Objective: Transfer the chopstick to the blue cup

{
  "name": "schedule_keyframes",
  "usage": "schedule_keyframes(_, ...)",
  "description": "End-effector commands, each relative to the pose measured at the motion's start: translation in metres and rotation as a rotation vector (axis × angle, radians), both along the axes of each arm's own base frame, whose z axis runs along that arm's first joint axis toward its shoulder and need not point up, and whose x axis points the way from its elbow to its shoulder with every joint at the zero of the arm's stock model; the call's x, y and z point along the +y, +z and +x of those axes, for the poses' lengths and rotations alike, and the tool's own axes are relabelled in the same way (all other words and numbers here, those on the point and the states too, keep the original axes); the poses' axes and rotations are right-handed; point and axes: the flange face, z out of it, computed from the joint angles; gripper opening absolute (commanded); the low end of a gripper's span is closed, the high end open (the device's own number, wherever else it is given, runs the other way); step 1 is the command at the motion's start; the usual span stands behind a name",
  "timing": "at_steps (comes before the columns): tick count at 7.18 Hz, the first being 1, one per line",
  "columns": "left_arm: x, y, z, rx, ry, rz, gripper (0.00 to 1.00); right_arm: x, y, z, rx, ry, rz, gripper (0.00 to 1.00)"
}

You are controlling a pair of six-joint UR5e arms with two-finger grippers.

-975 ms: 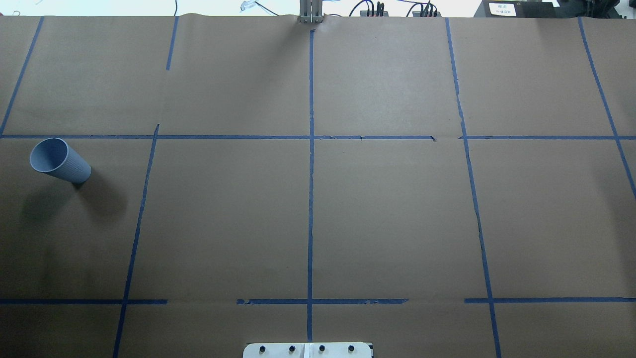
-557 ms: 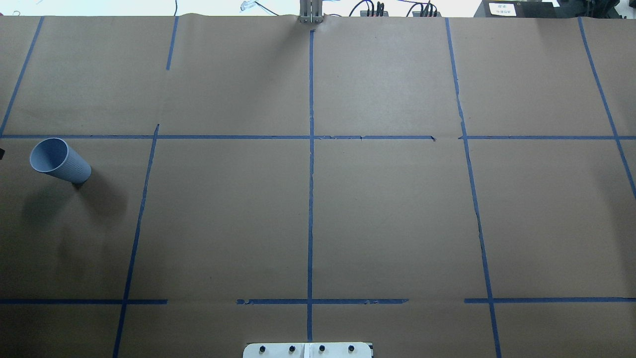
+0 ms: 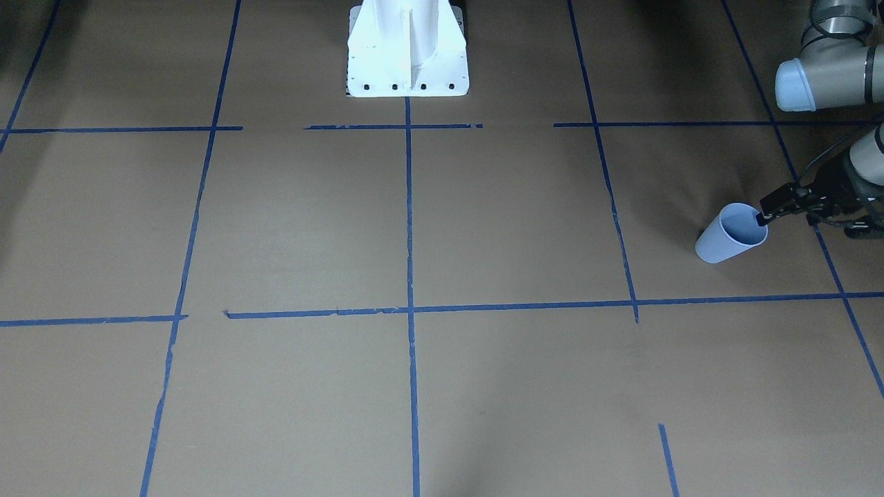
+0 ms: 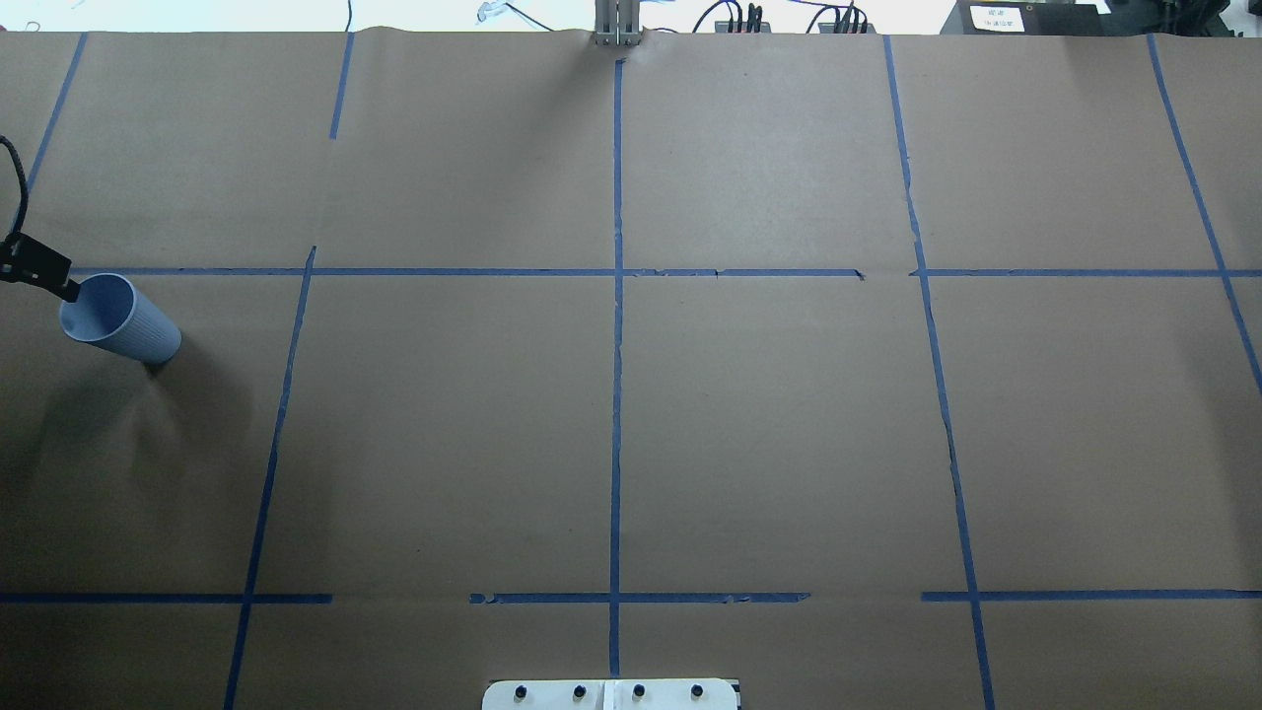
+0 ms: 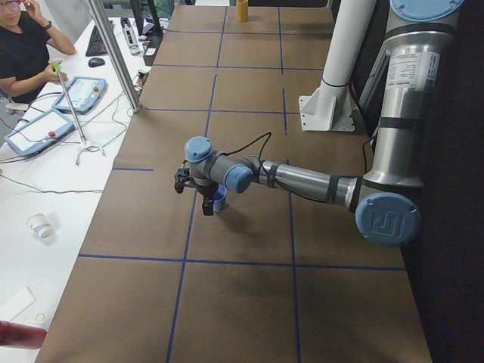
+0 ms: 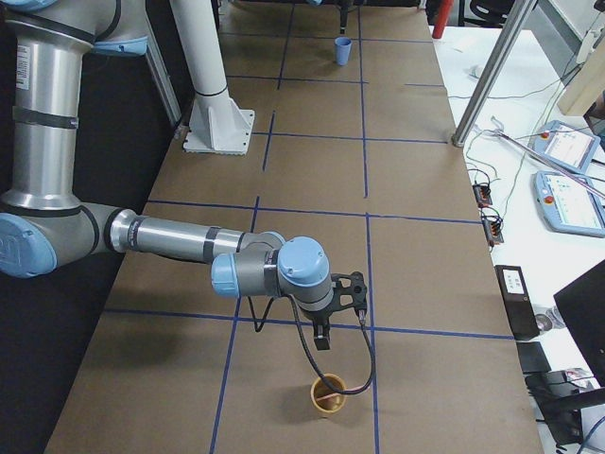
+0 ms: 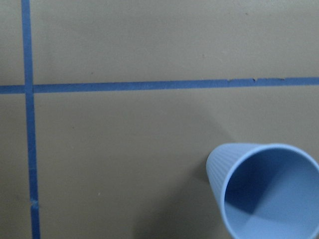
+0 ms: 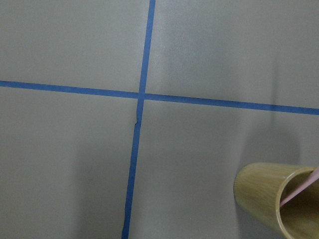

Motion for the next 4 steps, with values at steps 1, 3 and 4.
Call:
schedule_keyframes(1, -0.013, 0.001, 0.008, 0.001, 0.0, -0.008, 0.99, 0.0, 0.0, 0.0, -0.001, 0.0, 0.0, 0.98)
schedule_keyframes(3, -0.006, 0.012, 0.041, -0.008, 0.059, -0.027, 0.73, 0.0, 0.001, 0.0, 0.0, 0.001, -0.001, 0.98)
schedule_keyframes(4, -0.005, 0.01, 0.043, -0.006, 0.065, -0.025, 0.29, 0.0, 0.001, 0.0, 0.0, 0.001, -0.001, 0.98)
